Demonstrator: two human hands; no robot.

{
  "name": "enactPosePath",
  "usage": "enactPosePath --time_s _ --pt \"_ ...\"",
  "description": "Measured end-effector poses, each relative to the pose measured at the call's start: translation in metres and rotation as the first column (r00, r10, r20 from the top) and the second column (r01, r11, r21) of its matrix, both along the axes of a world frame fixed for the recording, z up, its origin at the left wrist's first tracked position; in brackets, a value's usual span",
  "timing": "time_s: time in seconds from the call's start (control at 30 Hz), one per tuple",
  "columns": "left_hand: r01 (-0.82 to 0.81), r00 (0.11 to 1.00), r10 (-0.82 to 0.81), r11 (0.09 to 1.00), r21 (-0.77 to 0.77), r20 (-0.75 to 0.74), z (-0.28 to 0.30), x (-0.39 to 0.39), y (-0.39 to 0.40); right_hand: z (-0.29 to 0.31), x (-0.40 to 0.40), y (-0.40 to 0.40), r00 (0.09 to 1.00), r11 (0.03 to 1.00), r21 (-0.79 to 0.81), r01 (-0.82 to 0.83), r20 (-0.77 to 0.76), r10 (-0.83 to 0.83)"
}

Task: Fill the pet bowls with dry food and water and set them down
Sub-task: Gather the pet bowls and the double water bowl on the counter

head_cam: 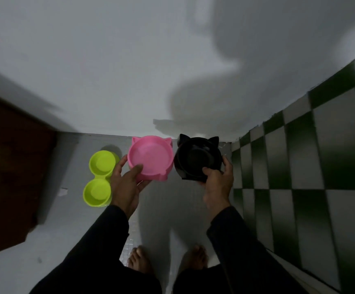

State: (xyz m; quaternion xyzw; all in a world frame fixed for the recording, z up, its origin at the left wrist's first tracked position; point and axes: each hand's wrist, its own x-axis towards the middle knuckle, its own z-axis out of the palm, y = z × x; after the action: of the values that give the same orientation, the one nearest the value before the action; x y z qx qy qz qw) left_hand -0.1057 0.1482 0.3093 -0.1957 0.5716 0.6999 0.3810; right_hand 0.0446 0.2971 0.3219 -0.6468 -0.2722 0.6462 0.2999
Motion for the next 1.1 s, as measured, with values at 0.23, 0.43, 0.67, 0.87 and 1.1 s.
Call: enactPosePath --time_s 0.23,0.43,0.67,0.87,1.1 --pt "0.042 0.998 -0.04 0.999 0.033 -0.049 0.156 0.013 -0.017 0.155 0.016 -0.017 0.995 1.0 0.001 0.008 -0.097 -0.008" --pt "0.021 0.998 -0.015 0.996 0.088 -0.065 0.273 0.021 -0.027 0.277 0.026 -0.025 0.986 1.0 0.023 0.012 -0.168 -0.008" --pt "-0.005 0.993 0.021 0.991 0.136 -0.113 0.381 0.023 -0.03 0.39 0.031 -0.03 0.98 0.996 0.088 -0.003 -0.197 0.021" --pt "-0.007 0.982 0.04 0.985 0.174 -0.186 0.458 0.023 -0.029 0.47 0.035 -0.027 0.961 0.984 0.176 -0.025 -0.267 0.073" --pt "0.018 0.962 0.047 0.973 0.232 -0.27 0.536 0.032 -0.023 0.551 0.051 -0.023 0.928 0.966 0.257 -0.021 -0.354 0.114"
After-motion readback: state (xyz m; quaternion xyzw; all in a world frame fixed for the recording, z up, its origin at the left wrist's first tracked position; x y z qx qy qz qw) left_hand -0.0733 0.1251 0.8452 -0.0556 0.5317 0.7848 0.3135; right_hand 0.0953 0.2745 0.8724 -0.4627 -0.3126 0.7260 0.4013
